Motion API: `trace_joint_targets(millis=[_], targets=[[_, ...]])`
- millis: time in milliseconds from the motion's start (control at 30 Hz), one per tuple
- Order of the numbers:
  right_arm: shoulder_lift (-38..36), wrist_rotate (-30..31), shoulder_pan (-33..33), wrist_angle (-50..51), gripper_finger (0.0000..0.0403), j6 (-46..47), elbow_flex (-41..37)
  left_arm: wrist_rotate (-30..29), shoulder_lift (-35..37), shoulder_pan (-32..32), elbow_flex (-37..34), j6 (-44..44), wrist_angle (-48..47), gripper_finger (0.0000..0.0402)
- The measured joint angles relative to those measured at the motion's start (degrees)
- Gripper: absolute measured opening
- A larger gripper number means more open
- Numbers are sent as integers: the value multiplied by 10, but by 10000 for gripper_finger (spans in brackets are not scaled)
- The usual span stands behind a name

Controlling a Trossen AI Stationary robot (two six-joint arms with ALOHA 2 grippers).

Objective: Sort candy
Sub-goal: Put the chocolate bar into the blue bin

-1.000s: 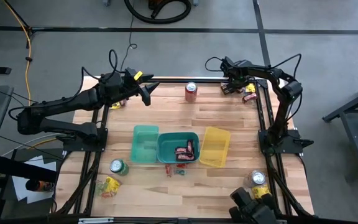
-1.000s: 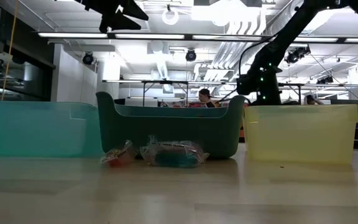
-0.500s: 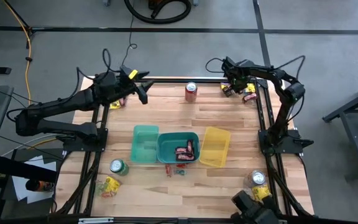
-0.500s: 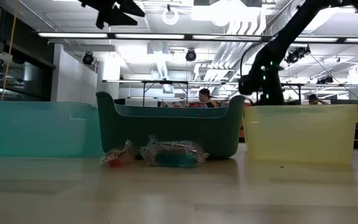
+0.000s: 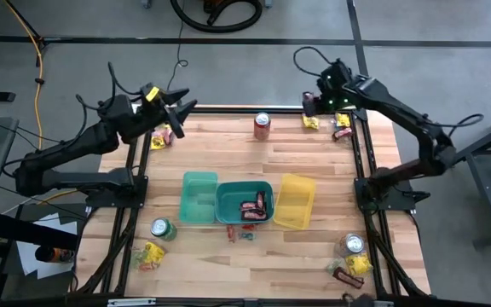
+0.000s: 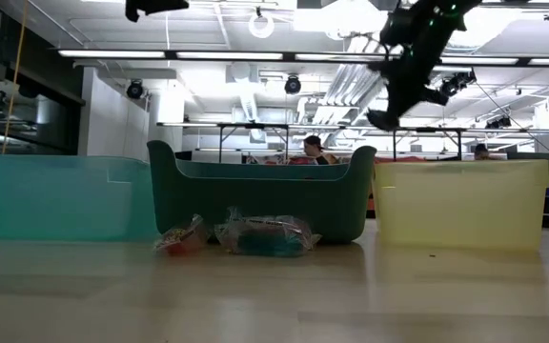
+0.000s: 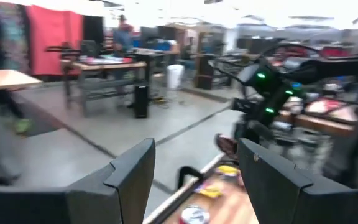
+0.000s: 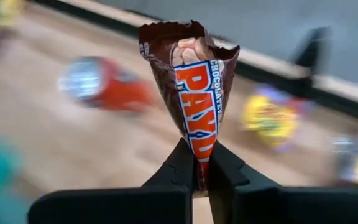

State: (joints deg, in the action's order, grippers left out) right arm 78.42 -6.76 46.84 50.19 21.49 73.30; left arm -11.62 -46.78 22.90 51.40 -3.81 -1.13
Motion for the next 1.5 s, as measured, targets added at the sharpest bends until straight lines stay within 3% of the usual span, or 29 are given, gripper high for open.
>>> trace_joint_targets(millis=[100,267,433,633,933,1067,1333,1500], targets=[[-7,-44,-65,-11,11,37,0,49,-1,0,0,-5,-2,216],[21,-52,-224,-37,11,53,-1,110,-1,0,0,-32,-11,216],[67,-53,-360,-82,12,8,-1,125,-1,0,0,-74,-7,216],[118,-51,-457,-151,12,-46,-1,125,-7,0,0,-126,7,216],[179,-50,-504,-240,29,-107,-1,125,-20,0,0,-218,47,216],[184,-52,-497,-220,90,-63,-1,125,-20,-1,0,-220,57,216],[183,-52,-503,-210,244,-86,18,141,-21,-1,0,-216,54,216],[182,-47,-494,-146,284,-82,69,212,-21,-1,0,-199,48,216]])
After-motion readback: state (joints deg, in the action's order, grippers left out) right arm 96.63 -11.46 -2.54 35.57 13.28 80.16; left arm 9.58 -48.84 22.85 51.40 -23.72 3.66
